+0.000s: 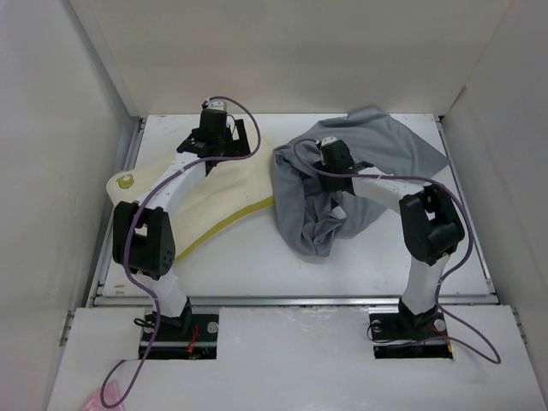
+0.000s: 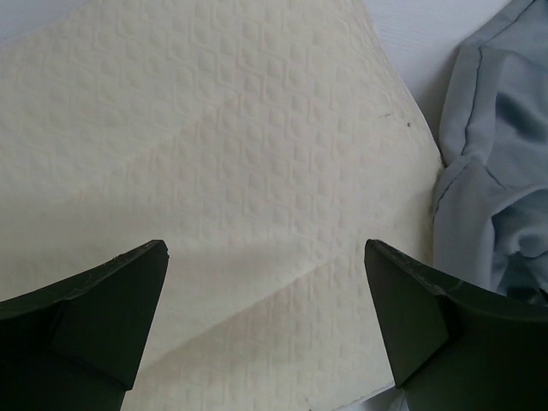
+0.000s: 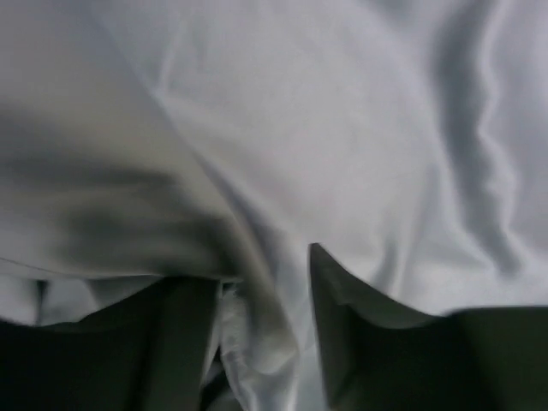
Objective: Put the pillow into the pillowcase
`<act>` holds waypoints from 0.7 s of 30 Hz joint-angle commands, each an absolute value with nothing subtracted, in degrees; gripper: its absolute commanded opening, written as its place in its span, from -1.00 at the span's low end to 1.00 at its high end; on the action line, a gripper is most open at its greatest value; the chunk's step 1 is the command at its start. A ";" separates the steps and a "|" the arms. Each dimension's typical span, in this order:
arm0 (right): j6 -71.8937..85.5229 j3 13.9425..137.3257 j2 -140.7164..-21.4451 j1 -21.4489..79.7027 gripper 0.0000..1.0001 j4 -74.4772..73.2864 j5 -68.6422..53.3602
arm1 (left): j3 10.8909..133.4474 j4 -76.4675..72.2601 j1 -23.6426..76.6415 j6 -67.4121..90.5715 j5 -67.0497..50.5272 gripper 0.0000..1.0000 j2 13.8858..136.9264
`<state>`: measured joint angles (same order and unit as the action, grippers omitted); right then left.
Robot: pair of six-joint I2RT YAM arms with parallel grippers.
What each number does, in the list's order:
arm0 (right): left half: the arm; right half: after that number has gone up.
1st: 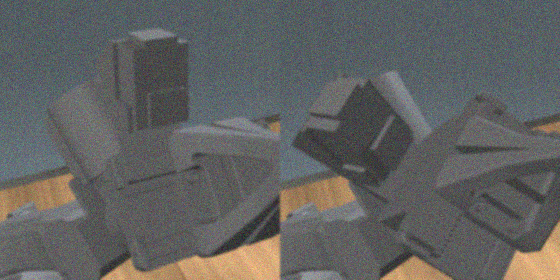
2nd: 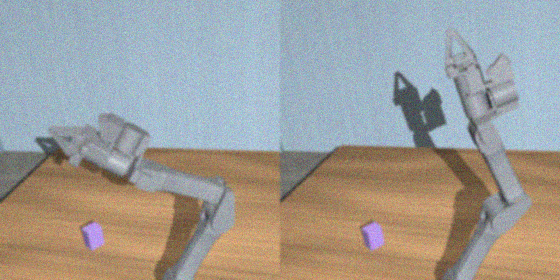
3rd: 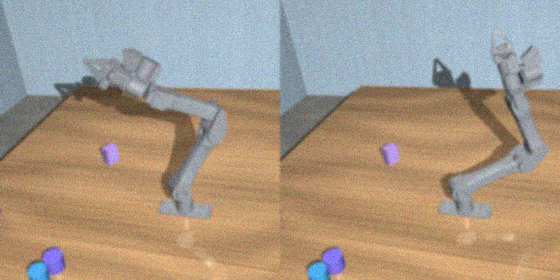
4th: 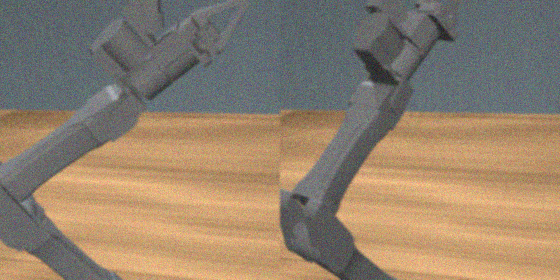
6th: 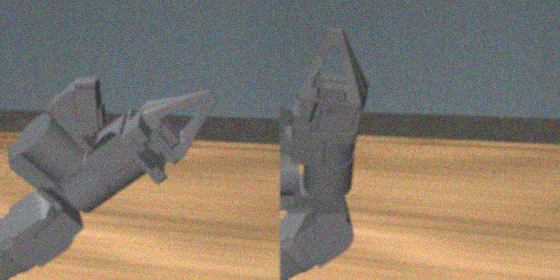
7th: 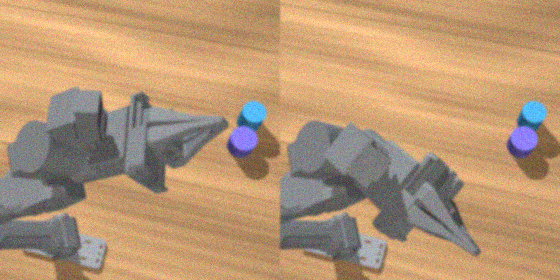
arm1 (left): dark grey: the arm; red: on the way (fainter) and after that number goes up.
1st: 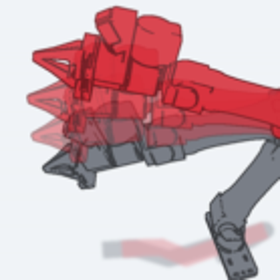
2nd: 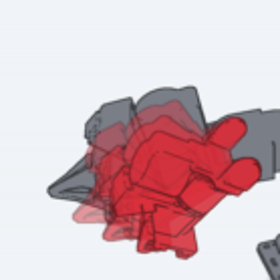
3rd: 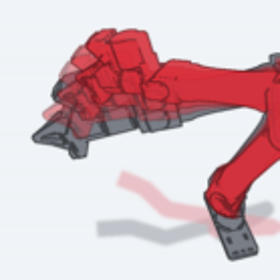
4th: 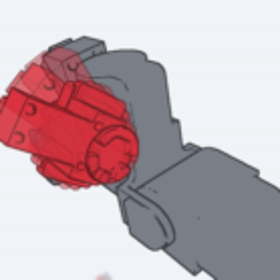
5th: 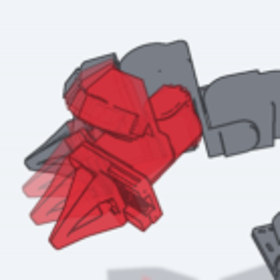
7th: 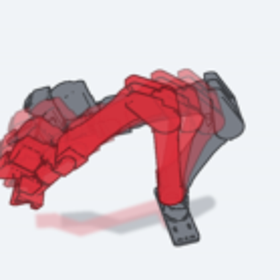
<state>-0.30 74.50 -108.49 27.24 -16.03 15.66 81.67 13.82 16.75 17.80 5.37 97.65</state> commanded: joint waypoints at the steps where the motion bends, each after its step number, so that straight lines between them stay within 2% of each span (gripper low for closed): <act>1: -2.28 75.68 -106.00 28.13 -0.02 -12.22 7.40 | 86.20 15.56 16.35 16.52 3.87 1.00 100.89; 2: -3.07 75.06 -105.13 28.13 -0.40 -12.22 6.25 | 87.09 16.17 16.35 16.52 2.82 1.00 101.86; 3: -3.08 75.06 -104.25 28.13 -0.64 -11.52 5.63 | 87.97 16.17 16.87 15.83 2.81 1.00 103.61; 4: -3.08 74.36 -104.24 28.13 -0.97 -11.51 5.02 | 89.81 16.87 16.87 15.82 2.81 1.00 104.49; 11: 1.41 80.06 -100.02 26.72 -1.00 -19.78 9.66 | 101.06 23.28 22.15 14.68 5.71 1.00 115.13; 15: 5.62 83.31 -96.95 24.52 -1.00 -30.11 15.20 | 102.39 23.91 22.15 16.17 4.76 1.00 119.00; 21: 6.15 82.53 -90.18 23.64 -1.00 -34.01 18.11 | 107.31 27.42 22.68 18.98 4.75 1.00 126.38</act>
